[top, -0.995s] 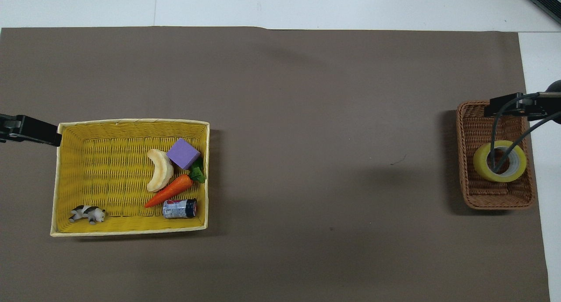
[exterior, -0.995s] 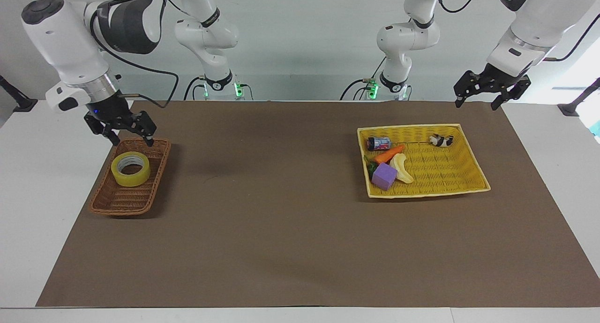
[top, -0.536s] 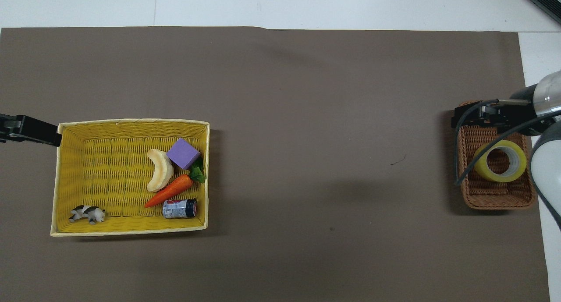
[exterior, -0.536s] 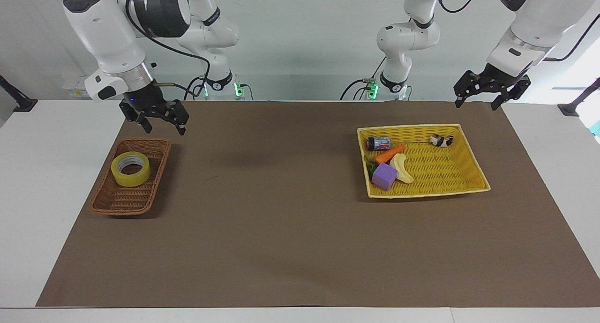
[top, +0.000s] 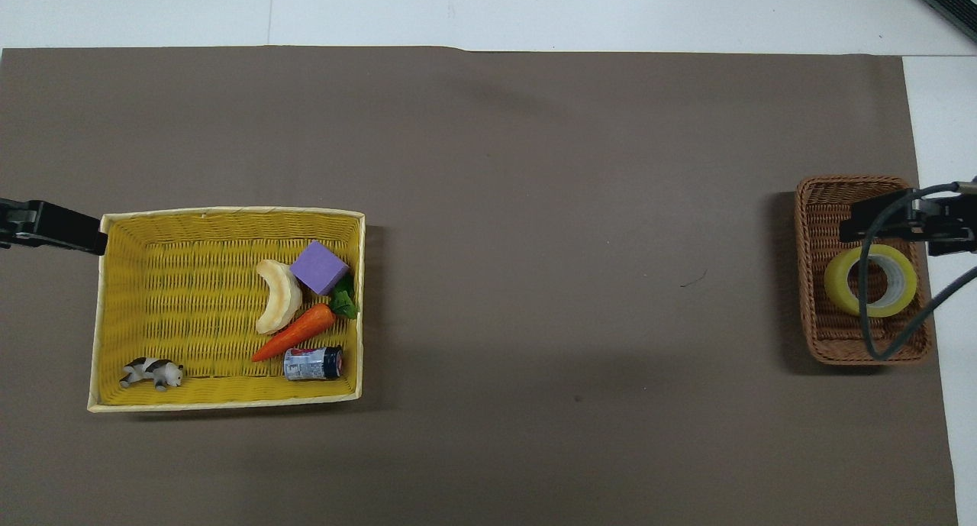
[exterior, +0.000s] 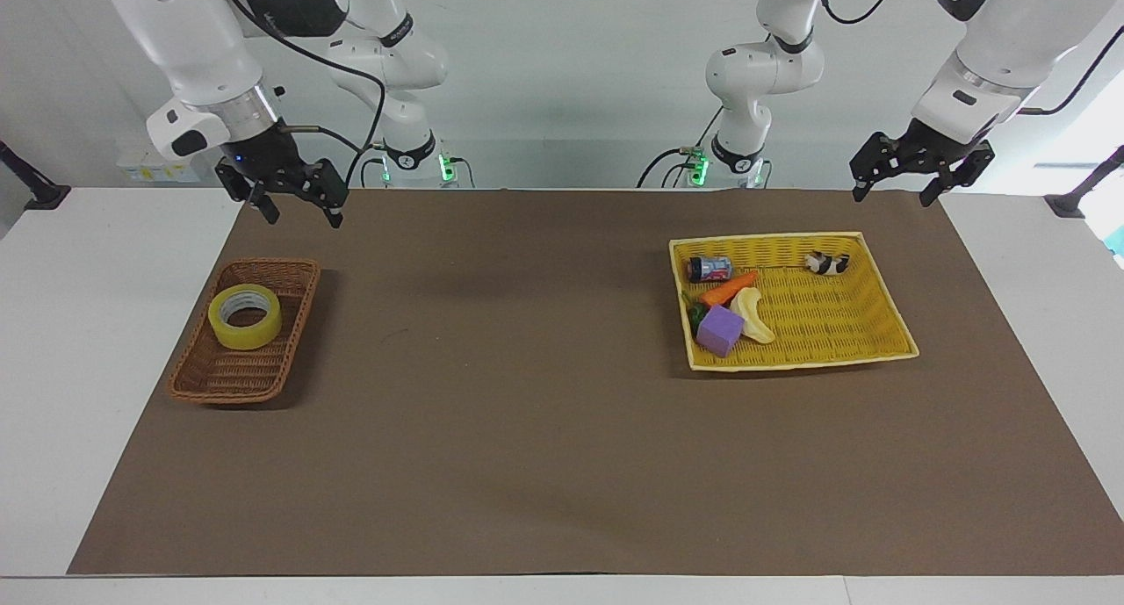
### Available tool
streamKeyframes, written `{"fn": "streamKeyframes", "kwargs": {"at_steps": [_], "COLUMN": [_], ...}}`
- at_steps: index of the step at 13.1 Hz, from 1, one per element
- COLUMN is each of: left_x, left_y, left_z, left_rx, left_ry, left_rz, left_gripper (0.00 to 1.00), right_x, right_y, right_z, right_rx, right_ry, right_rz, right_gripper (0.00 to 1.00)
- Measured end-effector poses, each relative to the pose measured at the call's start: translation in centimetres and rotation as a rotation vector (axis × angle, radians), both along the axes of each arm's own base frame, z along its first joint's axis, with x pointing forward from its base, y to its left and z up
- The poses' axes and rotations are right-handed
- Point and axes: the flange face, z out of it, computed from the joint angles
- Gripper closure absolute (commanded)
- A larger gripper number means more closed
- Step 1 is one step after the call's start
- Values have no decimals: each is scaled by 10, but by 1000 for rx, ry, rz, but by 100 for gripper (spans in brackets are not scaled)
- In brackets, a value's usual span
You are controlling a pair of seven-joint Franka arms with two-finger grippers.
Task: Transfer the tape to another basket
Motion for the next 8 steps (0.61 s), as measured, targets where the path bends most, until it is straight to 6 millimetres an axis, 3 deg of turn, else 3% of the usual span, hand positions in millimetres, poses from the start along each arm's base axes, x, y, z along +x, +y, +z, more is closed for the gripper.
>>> {"fn": "streamKeyframes", "kwargs": {"at_steps": [2,8], "left_x": [0,0], "left_y": [0,0], "left_z": [0,0], "left_rx": [0,0], "left_ry": [0,0], "left_rz": [0,0], "left_gripper": [0,0], "right_x": [-10,-17], "right_y": [3,-14], "right_z": [12,-2], "right_rx": [-10,-11], "right_ry": [-4,33], "right_rz": [8,-22], "right_gripper": [0,0]}}
